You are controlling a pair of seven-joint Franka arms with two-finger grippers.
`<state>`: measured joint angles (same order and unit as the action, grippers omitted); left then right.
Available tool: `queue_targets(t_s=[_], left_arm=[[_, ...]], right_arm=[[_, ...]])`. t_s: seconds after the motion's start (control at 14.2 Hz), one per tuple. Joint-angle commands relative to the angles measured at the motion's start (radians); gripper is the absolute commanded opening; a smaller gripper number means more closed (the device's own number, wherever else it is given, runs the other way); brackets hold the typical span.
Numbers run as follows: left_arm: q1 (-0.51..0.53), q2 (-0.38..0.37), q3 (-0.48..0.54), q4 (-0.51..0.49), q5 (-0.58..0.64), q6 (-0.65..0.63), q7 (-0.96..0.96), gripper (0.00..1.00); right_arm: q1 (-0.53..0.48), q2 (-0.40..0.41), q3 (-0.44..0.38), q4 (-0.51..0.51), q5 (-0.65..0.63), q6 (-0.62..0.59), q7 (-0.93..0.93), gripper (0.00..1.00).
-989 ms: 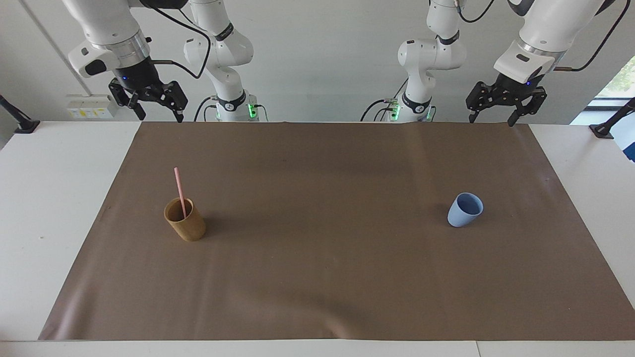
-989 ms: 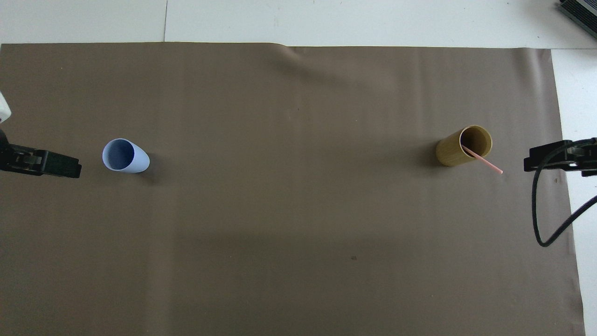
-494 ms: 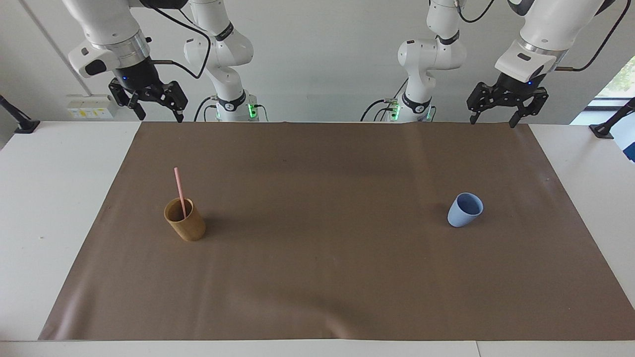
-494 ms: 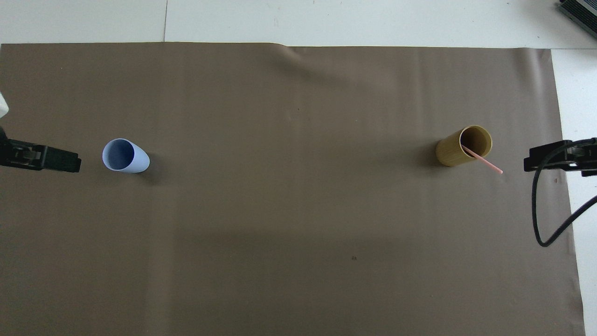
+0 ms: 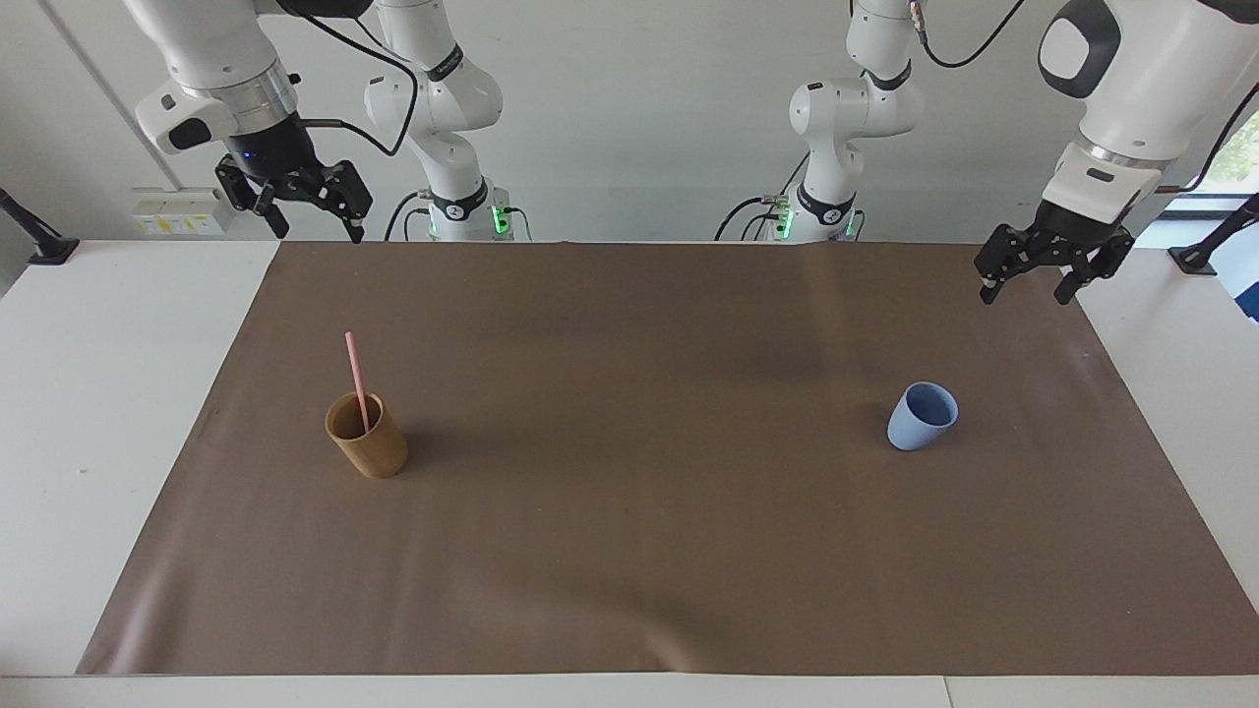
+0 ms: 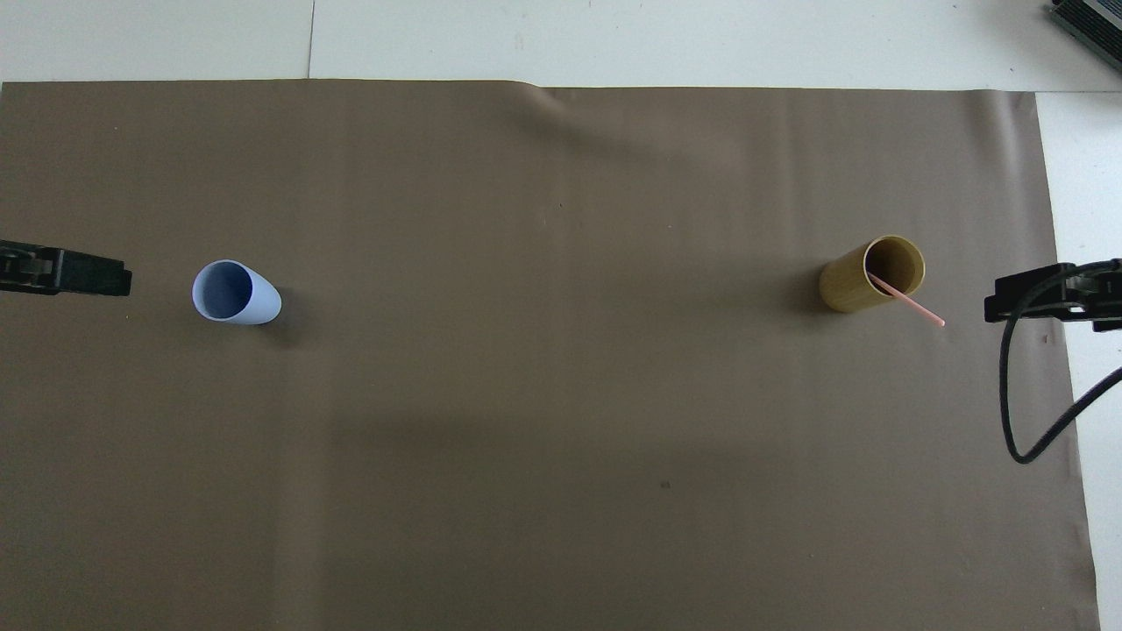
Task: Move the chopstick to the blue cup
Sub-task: 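Reach the left gripper to the white-and-blue cup and grasp it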
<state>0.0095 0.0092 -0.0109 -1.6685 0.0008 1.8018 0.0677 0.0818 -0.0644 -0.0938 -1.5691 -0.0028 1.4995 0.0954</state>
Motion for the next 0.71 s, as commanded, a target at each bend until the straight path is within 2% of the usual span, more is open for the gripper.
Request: queue_targets(t_s=[0.0,0.42,0.64], left_arm=[[0.018,0.06,-0.008,-0.023,-0.01,0.092,0.004,1.0],[0.04,0.12,-0.008,-0.207,-0.01,0.276,0.017,1.0],[0.043,0.162,-0.008,-0.229,-0.01,0.313,0.02,1.0]], right_arm=[[-0.014,-0.018,0.008,-0.02,-0.002,0.001,-0.014,1.0],[-0.014,-0.02,0.008,-0.02,-0.002,0.001,-0.014,1.0],[-0.014,-0.018,0.008,-0.02,-0.002,0.001,-0.014,1.0]])
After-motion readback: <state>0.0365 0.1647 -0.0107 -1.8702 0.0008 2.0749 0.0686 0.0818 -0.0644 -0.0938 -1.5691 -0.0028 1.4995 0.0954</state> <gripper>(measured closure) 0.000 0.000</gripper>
